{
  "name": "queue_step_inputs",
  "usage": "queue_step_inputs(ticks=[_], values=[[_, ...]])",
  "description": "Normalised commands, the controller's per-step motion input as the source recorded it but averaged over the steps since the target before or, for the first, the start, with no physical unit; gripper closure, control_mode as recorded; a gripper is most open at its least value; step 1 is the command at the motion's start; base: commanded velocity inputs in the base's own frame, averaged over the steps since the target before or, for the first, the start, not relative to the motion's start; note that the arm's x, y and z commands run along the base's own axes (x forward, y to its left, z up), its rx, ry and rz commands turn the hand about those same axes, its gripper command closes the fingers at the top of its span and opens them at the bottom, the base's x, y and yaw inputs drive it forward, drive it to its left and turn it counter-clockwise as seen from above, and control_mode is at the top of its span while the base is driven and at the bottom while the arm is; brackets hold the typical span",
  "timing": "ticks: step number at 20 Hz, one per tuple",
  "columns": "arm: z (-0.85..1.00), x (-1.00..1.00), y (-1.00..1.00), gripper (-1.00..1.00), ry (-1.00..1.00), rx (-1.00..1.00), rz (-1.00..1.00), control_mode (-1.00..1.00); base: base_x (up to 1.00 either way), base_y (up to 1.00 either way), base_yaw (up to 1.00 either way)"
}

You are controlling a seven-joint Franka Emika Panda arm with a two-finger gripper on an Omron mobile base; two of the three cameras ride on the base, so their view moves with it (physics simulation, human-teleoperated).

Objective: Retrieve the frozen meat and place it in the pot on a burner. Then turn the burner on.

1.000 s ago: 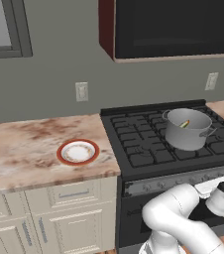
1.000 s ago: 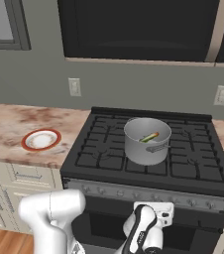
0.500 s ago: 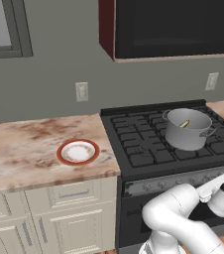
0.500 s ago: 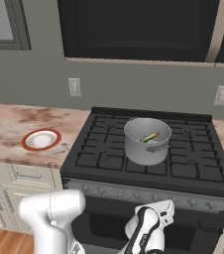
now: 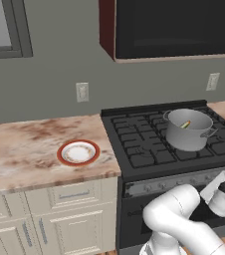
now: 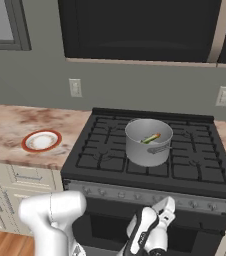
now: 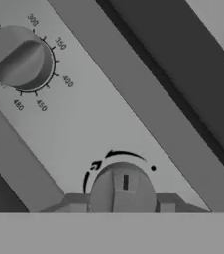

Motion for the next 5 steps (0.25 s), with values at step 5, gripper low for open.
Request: queue_step_inputs(ticks=[5], values=[[-0.3,0.0,0.0,1.0,0.0,-0.65,0.0,-1.0,0.0,0.0,0.0]])
